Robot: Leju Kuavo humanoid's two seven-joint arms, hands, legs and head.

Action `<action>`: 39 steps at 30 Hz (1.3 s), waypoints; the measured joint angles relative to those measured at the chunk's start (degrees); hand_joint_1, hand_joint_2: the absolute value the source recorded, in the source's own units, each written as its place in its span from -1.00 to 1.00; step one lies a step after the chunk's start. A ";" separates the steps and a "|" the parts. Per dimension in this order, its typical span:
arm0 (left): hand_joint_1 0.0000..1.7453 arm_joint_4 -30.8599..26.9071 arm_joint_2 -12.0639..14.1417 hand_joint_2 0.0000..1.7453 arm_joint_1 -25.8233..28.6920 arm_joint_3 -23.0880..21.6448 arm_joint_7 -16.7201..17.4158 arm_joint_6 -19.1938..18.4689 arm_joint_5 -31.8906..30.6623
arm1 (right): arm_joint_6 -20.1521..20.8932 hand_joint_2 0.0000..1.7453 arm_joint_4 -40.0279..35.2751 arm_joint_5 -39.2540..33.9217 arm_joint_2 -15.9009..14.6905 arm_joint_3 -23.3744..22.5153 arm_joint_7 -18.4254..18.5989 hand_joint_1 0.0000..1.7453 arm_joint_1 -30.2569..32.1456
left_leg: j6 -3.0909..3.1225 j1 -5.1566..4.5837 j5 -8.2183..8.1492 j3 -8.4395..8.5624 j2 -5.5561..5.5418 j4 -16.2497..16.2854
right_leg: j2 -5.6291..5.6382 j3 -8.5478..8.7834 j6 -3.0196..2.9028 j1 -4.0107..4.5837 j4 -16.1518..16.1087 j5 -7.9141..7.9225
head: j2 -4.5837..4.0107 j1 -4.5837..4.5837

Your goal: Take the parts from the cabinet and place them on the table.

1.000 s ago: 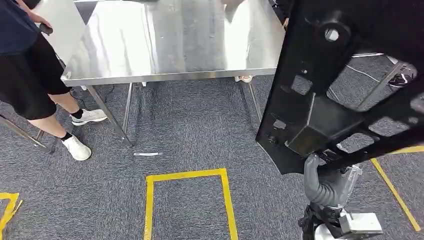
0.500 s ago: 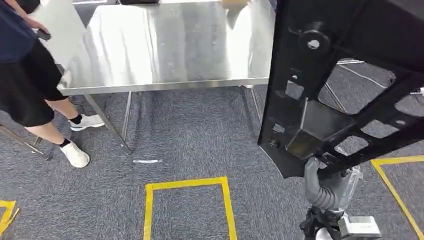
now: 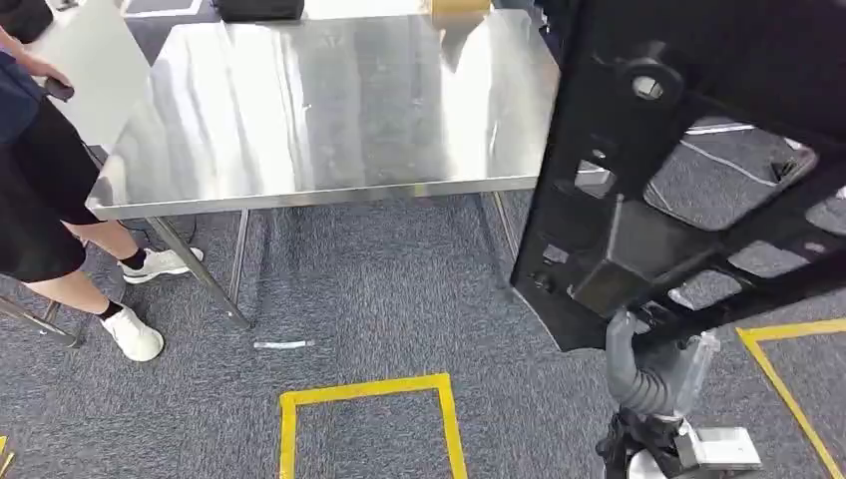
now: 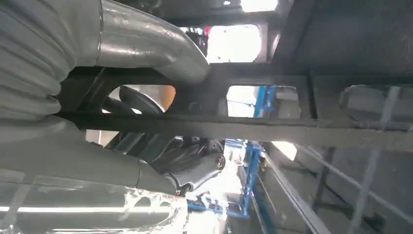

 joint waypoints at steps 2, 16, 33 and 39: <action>-1.00 0.00 0.04 1.00 0.04 0.00 0.02 0.07 0.00 | 0.00 1.00 0.13 0.00 -0.11 0.00 0.11 1.00 -0.38 | 0.81 0.28 0.11 3.28 0.06 -0.99 | -0.19 -0.18 0.47 -0.09 2.48 0.02 | 0.00 0.32; -1.00 -0.02 -0.06 1.00 -0.36 0.02 0.09 0.07 0.11 | -0.13 1.00 1.64 -0.09 -0.24 0.13 0.20 1.00 -1.74 | -0.52 0.33 -7.36 18.14 -0.53 -0.87 | -0.28 -8.27 -1.21 0.64 -0.50 6.95 | 0.00 0.50; -1.00 0.31 0.02 1.00 0.12 0.13 -0.83 0.15 0.20 | 0.11 1.00 2.36 0.31 -0.31 1.36 0.72 1.00 -1.61 | -0.20 1.81 -4.10 7.54 1.02 -0.29 | -0.50 -4.80 3.01 -1.34 10.76 3.90 | -0.04 0.36; -1.00 0.28 0.11 1.00 0.48 0.13 -1.90 -0.06 -0.04 | 0.92 1.00 3.10 1.16 -0.74 1.55 1.27 1.00 -1.16 | 0.76 0.13 -7.78 17.88 -0.90 -6.74 | -0.51 -17.88 0.51 -0.93 11.00 -3.92 | -0.02 0.78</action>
